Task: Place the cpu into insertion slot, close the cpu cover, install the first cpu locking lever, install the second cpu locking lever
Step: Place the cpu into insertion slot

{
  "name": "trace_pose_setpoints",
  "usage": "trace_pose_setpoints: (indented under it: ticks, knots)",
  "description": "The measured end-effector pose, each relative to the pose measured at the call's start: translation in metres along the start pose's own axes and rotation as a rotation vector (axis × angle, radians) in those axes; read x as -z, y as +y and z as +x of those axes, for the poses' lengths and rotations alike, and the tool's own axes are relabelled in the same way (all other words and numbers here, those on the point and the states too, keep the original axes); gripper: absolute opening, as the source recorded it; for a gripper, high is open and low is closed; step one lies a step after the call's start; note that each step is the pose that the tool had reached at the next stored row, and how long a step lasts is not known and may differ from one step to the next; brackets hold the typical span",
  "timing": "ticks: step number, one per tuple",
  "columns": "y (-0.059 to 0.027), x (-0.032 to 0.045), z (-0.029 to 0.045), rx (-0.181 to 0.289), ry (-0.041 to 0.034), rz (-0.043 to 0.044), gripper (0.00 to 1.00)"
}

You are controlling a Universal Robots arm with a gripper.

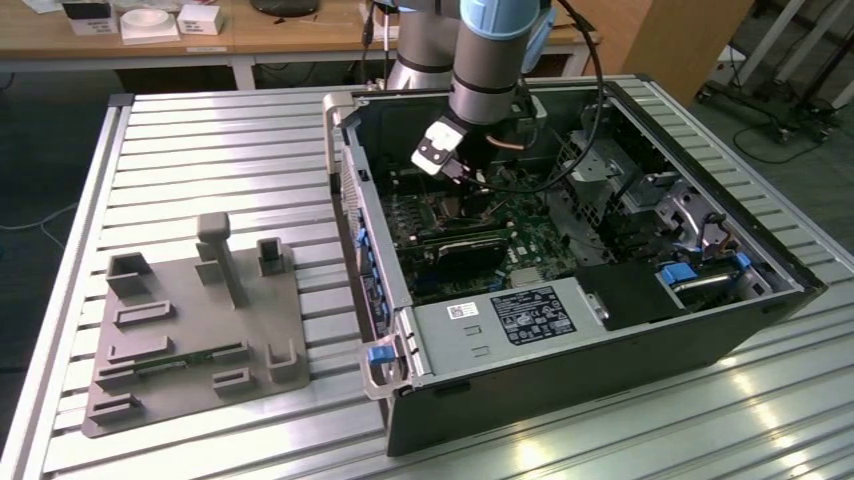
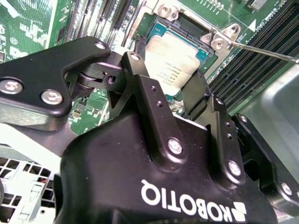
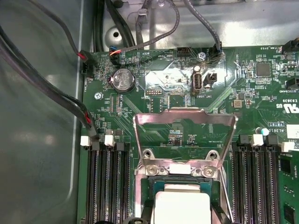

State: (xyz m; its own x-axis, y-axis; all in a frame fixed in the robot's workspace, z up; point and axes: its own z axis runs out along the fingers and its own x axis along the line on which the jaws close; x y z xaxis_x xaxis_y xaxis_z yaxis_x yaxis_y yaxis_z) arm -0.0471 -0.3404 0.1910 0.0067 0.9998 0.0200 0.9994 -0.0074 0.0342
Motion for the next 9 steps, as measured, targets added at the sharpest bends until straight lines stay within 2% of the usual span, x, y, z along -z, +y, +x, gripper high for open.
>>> trace_pose_setpoints:
  ticks: [9]
  knots:
    - [0.0000, -0.0005, 0.0001, 0.000, 0.0006, -0.0002, 0.54]
